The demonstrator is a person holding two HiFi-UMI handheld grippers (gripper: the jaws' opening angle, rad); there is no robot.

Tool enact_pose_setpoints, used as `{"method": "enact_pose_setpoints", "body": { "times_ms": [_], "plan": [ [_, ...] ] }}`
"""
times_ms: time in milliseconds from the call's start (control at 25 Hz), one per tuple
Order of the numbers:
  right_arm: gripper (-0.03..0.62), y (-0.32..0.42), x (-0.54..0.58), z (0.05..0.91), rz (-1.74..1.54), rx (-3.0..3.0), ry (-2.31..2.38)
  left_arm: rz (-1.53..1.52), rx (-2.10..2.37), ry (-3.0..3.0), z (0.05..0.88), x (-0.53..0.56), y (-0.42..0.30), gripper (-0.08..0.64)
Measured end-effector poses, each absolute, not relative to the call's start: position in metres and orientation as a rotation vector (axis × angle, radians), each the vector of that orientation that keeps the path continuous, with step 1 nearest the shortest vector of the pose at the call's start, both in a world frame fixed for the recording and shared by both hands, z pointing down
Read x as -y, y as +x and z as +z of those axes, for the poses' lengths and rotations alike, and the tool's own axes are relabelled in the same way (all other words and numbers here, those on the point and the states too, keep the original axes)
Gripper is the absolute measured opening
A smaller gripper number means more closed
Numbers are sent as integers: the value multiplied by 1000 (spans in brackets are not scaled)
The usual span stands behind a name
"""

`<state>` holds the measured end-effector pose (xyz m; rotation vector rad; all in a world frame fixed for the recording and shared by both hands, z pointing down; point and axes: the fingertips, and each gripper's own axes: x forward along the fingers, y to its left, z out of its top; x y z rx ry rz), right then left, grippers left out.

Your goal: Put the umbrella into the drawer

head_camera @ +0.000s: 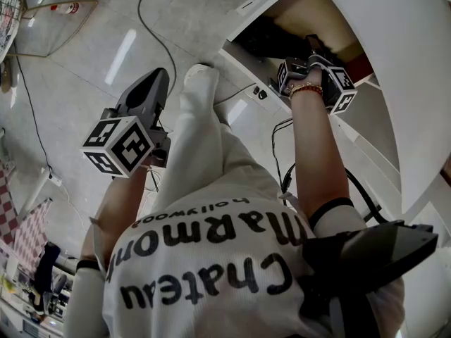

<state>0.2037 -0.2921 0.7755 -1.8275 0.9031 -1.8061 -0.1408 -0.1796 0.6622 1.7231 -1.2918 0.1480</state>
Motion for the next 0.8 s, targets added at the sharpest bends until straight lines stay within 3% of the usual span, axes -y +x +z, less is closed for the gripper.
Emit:
{"method": "enact_pose_setpoints", "body": {
  "times_ms": [800],
  "plan": [
    [233, 206, 297, 780, -1797, -950, -1963, 119, 1343, 1690, 654, 167, -149, 17]
  ]
}}
